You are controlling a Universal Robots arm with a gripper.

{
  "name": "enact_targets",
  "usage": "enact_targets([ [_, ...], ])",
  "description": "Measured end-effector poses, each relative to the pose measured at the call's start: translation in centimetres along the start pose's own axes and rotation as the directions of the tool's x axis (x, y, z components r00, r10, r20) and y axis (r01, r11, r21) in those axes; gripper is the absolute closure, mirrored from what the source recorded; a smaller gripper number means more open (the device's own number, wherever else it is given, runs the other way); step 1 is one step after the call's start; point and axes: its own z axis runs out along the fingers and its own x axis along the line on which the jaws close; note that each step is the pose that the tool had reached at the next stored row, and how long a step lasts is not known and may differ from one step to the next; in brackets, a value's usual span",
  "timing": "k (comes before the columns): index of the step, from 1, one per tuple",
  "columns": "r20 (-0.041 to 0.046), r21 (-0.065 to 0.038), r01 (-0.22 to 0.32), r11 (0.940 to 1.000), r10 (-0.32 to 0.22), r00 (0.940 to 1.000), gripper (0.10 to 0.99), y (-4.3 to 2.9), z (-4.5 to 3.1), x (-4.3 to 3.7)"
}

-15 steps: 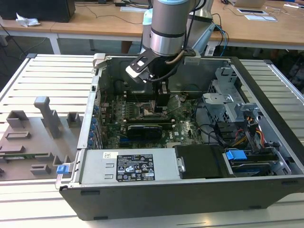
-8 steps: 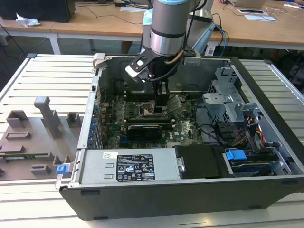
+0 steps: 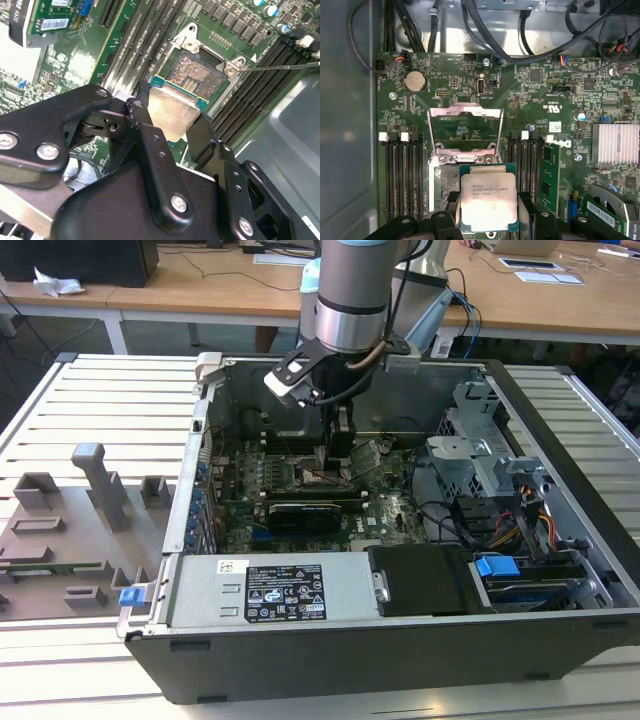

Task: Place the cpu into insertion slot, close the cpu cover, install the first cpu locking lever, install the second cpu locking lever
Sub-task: 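Place the cpu into insertion slot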

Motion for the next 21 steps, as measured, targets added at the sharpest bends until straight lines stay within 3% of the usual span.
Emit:
enact_targets([
  [4,0.0,0.0,0.0,1.0,0.0,1.0,0.545,0.0,-0.02,0.61],
  [21,0.0,0.0,0.0,1.0,0.0,1.0,0.545,-0.79,1.02,1.32],
])
